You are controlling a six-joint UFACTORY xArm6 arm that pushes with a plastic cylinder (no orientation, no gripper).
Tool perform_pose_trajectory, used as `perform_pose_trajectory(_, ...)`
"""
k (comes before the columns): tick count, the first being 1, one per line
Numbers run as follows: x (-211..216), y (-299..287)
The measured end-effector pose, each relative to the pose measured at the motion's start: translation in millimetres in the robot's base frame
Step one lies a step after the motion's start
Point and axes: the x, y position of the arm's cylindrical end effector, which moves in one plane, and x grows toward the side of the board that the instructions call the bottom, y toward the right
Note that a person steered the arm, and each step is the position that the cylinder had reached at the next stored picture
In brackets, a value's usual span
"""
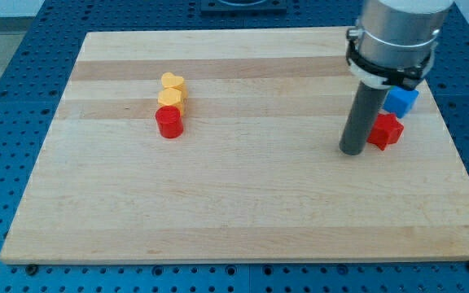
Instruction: Slide the red star towards the center right
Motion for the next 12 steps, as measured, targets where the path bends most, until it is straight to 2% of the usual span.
perform_pose_trajectory(2, -15, 2)
perform_pose_trajectory(5, -19, 47)
perform_pose_trajectory(12, -29, 61)
